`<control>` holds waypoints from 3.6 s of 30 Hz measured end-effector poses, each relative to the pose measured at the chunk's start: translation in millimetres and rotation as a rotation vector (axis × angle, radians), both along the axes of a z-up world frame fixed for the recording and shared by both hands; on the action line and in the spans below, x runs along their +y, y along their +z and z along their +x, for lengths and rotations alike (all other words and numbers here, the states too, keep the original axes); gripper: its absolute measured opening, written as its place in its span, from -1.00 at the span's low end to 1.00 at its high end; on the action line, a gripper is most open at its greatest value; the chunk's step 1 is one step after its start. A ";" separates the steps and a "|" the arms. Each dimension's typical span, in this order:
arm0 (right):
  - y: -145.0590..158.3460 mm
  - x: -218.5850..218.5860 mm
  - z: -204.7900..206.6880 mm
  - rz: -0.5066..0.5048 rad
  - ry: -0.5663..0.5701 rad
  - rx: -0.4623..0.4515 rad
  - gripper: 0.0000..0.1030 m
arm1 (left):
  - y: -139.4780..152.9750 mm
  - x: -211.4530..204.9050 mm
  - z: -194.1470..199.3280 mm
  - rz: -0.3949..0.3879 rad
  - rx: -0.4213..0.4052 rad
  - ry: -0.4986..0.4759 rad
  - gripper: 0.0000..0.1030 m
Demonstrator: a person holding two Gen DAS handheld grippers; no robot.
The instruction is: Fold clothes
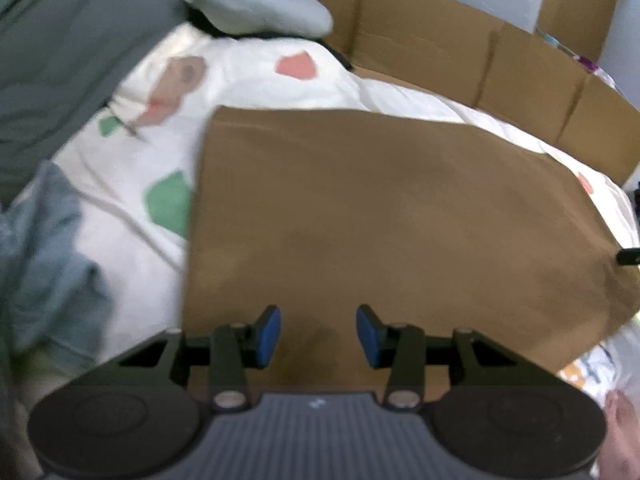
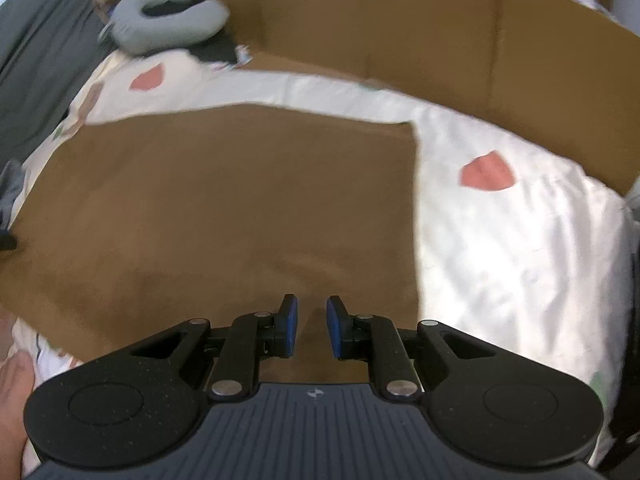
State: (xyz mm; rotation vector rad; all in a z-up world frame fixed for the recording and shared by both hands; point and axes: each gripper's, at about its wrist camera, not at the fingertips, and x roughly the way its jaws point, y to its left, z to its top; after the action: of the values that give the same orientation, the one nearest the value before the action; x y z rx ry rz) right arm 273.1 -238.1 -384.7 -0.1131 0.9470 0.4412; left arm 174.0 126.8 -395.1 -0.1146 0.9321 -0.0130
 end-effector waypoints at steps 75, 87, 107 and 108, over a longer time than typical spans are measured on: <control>-0.7 116.7 -69.0 -0.003 0.174 0.104 -0.43 | -12.6 -90.4 -4.3 -0.095 0.021 -0.195 -0.22; -13.0 139.9 -75.4 -0.057 0.256 0.089 -0.45 | -32.7 -126.8 -0.9 -0.040 0.026 -0.325 -0.22; -10.1 145.2 -84.3 -0.088 0.302 0.095 -0.32 | -35.1 -131.6 -6.9 0.002 0.024 -0.349 -0.18; -7.8 145.3 -84.2 -0.077 0.306 0.092 -0.32 | -34.0 -128.9 -7.4 -0.014 0.026 -0.341 -0.18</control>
State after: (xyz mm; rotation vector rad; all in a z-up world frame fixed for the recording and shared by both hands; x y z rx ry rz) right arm 188.9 -92.7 -392.5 -0.3122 1.0419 0.6971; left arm 166.7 -2.1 -429.0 0.0318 0.9686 -0.3342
